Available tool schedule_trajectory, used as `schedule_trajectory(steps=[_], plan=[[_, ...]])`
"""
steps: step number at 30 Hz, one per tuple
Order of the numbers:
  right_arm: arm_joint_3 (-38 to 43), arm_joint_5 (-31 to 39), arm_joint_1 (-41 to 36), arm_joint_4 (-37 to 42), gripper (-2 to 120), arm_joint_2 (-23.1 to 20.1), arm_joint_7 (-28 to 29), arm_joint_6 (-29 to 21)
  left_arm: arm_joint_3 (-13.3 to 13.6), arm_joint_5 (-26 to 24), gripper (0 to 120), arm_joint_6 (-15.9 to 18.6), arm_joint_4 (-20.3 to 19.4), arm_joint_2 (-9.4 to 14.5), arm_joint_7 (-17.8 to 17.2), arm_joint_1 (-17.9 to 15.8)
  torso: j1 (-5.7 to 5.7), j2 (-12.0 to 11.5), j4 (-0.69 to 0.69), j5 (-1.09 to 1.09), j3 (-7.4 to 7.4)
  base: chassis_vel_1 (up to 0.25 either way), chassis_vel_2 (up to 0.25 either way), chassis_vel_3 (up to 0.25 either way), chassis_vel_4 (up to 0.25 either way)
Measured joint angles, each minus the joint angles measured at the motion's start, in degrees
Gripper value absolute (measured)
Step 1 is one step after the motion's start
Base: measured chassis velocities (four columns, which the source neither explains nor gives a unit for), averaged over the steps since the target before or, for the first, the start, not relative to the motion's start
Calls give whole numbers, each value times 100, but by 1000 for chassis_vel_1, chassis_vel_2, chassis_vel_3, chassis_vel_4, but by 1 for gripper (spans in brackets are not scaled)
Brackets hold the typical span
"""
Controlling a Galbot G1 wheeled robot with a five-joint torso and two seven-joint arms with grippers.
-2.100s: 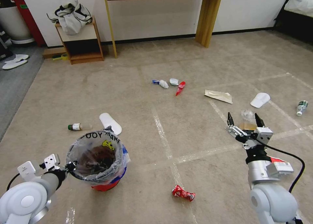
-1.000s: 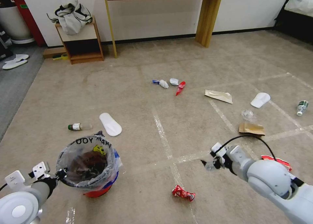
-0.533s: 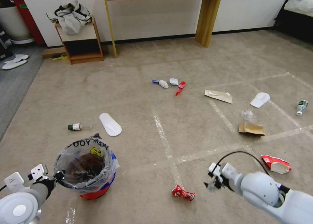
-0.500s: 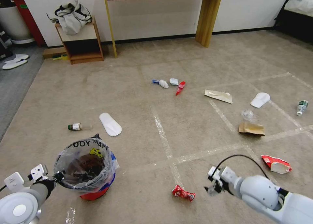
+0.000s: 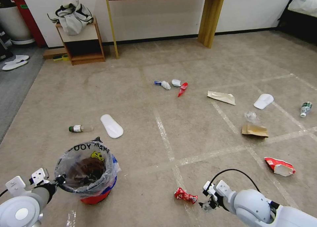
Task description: Pick up the trash bin and place the garbage on the floor into it.
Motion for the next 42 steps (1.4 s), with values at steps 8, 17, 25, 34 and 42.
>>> schedule_trajectory(steps=[8, 17, 25, 34, 42], plan=[[-204, -22, 90, -181, 100, 247, 40, 2, -24, 32, 1, 0, -7, -36, 2, 40, 0, 0, 0, 0, 0, 0, 0, 0, 0], [-370, -115, 211, -483, 99, 585, 76, 4, -28, 41, 1, 0, -5, -12, 15, 51, 0, 0, 0, 0, 0, 0, 0, 0, 0], [-394, -180, 258, -719, 95, 749, 83, 135, 29, 52, 1, 0, 9, 22, 21, 30, 0, 0, 0, 0, 0, 0, 0, 0, 0], [-461, -259, 298, -1020, 86, 964, 124, 361, 65, 55, 1, 0, 23, 43, 22, 4, 0, 0, 0, 0, 0, 0, 0, 0, 0], [-500, -309, 336, -1216, 70, 1101, 185, 504, 80, 55, 1, 0, 22, 58, 22, 0, 0, 0, 0, 0, 0, 0, 0, 0, 0]])
